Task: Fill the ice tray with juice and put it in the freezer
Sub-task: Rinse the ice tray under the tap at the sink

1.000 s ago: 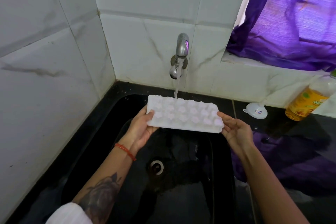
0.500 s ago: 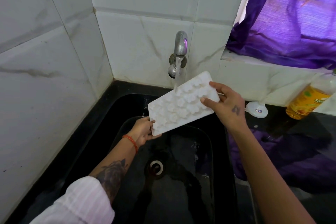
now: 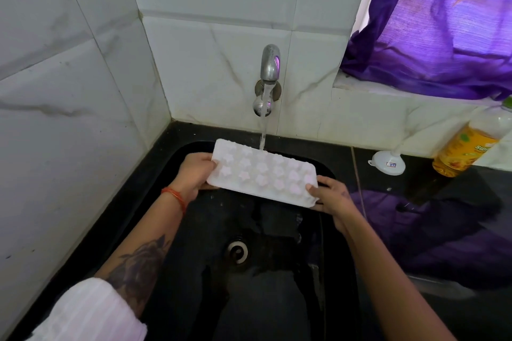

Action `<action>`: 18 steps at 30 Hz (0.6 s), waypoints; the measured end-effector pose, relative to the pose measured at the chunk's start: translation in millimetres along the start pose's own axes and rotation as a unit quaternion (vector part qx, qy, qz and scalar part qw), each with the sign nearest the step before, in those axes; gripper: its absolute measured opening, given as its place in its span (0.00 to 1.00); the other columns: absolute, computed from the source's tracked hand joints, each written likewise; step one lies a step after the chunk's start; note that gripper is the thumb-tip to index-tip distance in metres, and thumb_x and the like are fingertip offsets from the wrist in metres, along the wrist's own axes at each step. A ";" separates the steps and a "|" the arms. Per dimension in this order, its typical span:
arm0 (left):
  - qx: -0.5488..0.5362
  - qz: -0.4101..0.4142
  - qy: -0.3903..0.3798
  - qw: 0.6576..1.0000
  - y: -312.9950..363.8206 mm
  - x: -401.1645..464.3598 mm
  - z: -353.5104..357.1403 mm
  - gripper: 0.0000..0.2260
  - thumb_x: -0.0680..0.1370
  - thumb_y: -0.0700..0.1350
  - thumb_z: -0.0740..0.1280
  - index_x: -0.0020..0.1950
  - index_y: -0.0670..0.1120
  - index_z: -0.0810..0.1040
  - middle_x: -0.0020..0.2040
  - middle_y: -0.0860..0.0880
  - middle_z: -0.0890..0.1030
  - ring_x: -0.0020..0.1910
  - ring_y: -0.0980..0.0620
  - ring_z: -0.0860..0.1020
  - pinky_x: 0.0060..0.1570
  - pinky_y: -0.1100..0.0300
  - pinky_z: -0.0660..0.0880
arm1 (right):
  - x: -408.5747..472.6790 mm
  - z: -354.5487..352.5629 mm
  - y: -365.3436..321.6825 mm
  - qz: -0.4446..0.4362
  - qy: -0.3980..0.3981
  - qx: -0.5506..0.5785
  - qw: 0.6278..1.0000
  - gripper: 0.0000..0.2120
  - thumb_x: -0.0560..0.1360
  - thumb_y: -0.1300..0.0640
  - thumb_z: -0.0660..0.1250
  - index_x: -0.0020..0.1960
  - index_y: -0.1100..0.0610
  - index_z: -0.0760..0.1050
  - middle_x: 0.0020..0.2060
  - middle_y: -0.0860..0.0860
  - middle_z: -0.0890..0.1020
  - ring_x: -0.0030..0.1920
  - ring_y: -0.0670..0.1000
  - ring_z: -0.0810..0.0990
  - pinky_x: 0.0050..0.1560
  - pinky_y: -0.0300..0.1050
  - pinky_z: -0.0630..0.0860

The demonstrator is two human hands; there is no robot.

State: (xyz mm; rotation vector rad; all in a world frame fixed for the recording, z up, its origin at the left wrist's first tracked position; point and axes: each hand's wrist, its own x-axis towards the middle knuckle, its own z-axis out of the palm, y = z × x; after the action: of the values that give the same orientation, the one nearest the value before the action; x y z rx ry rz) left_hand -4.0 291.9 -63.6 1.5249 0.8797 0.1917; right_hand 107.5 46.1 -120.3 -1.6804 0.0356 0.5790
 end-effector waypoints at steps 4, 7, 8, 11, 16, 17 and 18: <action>0.013 0.070 0.016 0.997 4.9 -2.3 -21.8 0.13 0.79 0.37 0.60 0.62 0.44 0.77 0.53 0.44 0.79 0.47 0.47 0.79 0.36 0.57 0.77 | -0.8 23.0 7.7 0.018 -0.038 0.020 0.999 0.26 0.75 0.63 0.68 0.71 0.61 0.64 0.51 0.55 0.81 0.51 0.56 0.81 0.40 0.47 0.81; -0.002 0.091 0.034 0.995 -0.7 0.5 -43.1 0.14 0.79 0.38 0.60 0.61 0.48 0.77 0.54 0.44 0.80 0.47 0.47 0.79 0.42 0.55 0.77 | -2.4 38.1 -0.5 -0.016 -0.063 0.016 0.998 0.25 0.75 0.63 0.69 0.70 0.61 0.67 0.54 0.55 0.81 0.49 0.53 0.82 0.37 0.44 0.82; -0.017 0.093 0.042 0.995 -4.2 1.8 -50.3 0.14 0.79 0.37 0.60 0.60 0.50 0.77 0.53 0.45 0.80 0.45 0.49 0.79 0.42 0.55 0.77 | -3.8 42.8 -5.3 -0.034 -0.068 0.011 0.997 0.24 0.74 0.63 0.70 0.69 0.60 0.69 0.54 0.55 0.82 0.49 0.52 0.82 0.37 0.43 0.82; -0.055 0.085 0.068 0.992 -17.1 4.9 -67.4 0.13 0.80 0.37 0.59 0.58 0.50 0.77 0.53 0.45 0.79 0.42 0.52 0.78 0.38 0.57 0.75 | -8.6 56.9 -23.9 -0.094 -0.058 -0.014 0.994 0.26 0.72 0.62 0.72 0.68 0.59 0.70 0.52 0.51 0.82 0.47 0.50 0.83 0.38 0.43 0.83; -0.099 0.018 0.098 0.990 -41.8 9.2 -74.2 0.15 0.80 0.37 0.57 0.60 0.52 0.75 0.50 0.48 0.79 0.41 0.53 0.78 0.30 0.59 0.75 | -17.6 76.3 -58.5 -0.197 -0.018 -0.107 0.974 0.28 0.67 0.60 0.76 0.65 0.55 0.74 0.54 0.53 0.82 0.50 0.51 0.82 0.44 0.50 0.82; -0.104 0.004 0.096 0.990 -46.3 10.6 -73.9 0.16 0.79 0.36 0.57 0.62 0.51 0.75 0.52 0.47 0.79 0.42 0.52 0.78 0.32 0.58 0.75 | -19.0 79.3 -64.4 -0.218 -0.017 -0.129 0.967 0.27 0.66 0.59 0.77 0.64 0.55 0.75 0.54 0.53 0.82 0.52 0.51 0.82 0.48 0.53 0.82; -0.110 -0.012 0.095 0.989 -50.6 12.0 -73.4 0.17 0.79 0.36 0.57 0.64 0.50 0.74 0.53 0.47 0.79 0.43 0.50 0.78 0.33 0.56 0.74 | -20.6 82.2 -70.2 -0.235 -0.018 -0.147 0.961 0.26 0.66 0.58 0.77 0.63 0.54 0.76 0.54 0.53 0.83 0.52 0.51 0.82 0.51 0.54 0.80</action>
State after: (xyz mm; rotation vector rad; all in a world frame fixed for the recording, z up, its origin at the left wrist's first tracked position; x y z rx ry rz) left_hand -60.3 351.6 -100.5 1.3041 0.9933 0.4093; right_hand 84.6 131.1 -54.3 -1.8798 -0.4857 0.2594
